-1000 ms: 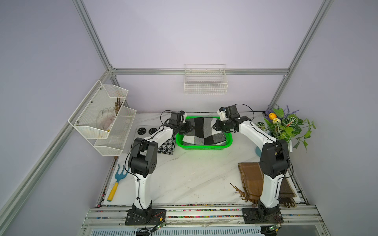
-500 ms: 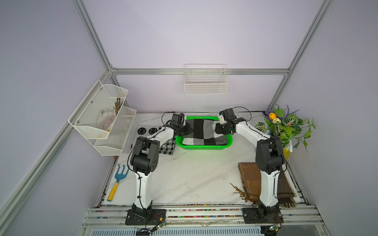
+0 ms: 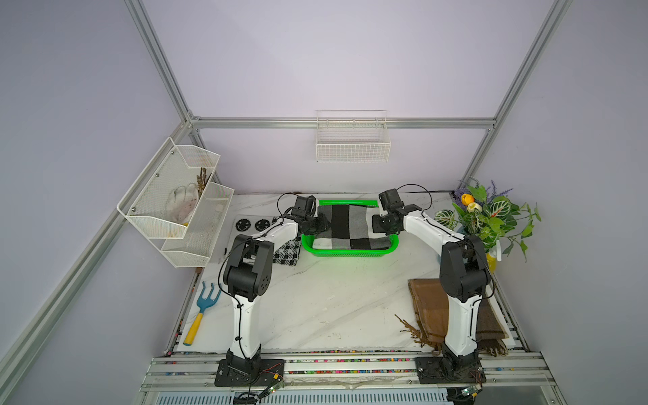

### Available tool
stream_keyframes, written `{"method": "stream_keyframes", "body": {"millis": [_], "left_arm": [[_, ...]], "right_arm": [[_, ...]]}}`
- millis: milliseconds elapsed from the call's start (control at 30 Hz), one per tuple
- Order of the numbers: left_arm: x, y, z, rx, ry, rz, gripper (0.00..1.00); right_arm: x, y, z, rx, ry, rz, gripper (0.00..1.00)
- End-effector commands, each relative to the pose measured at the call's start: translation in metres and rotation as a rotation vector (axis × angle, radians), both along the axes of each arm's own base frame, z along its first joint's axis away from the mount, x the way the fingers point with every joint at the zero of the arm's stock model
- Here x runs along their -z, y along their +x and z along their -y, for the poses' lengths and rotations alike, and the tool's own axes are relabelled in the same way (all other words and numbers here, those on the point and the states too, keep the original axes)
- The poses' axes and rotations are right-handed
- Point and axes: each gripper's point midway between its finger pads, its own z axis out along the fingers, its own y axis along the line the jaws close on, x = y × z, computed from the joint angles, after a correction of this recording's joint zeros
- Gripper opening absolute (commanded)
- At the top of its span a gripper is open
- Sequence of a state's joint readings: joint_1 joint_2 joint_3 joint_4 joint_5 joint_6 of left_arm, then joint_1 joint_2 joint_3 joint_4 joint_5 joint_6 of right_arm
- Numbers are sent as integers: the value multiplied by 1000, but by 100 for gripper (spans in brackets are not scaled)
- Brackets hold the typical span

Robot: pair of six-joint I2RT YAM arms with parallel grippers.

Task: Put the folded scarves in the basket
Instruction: Place the scarf in the basket.

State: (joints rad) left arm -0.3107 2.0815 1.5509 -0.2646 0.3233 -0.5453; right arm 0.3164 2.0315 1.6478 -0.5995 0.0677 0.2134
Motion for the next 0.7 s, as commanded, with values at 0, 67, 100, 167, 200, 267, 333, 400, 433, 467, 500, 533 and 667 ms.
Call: {"method": "stream_keyframes", "body": {"millis": [0, 67, 100, 167, 200, 267, 333, 400, 433, 467, 500, 533, 667], "left_arm": [[-40, -4, -6, -4, 24, 81, 37], [-50, -6, -8, -12, 29, 98, 45], [-60, -7, -9, -9, 34, 113, 44], [-77, -11, -11, -15, 60, 135, 45], [-87, -14, -14, -22, 77, 155, 46], [-106, -21, -21, -45, 113, 198, 51], [-118, -32, -28, -57, 139, 222, 51], [-128, -51, -30, -65, 152, 246, 51], [-131, -63, -26, -54, 144, 256, 51], [-131, -78, -18, -32, 128, 267, 50], [-131, -93, -10, -26, 131, 283, 50], [-132, -111, 3, 13, 128, 303, 50], [-150, -170, 27, 96, 43, 357, 51]], "right_arm": [[-22, -6, 12, 28, -76, 44, 52], [-33, -10, 8, 25, -113, 75, 53], [-40, -12, 8, 34, -144, 98, 53], [-53, -17, 7, 41, -174, 122, 54], [-60, -21, 6, 41, -188, 130, 54], [-72, -29, 3, 40, -214, 152, 55], [-85, -38, -3, 27, -208, 167, 56], [-96, -54, -13, -8, -183, 165, 56], [-100, -63, -17, -24, -181, 165, 56], [-104, -74, -22, -42, -179, 168, 56], [-108, -85, -25, -58, -174, 168, 56], [-112, -95, -26, -69, -162, 172, 55], [-115, -134, -30, -139, -57, 141, 50]]}}
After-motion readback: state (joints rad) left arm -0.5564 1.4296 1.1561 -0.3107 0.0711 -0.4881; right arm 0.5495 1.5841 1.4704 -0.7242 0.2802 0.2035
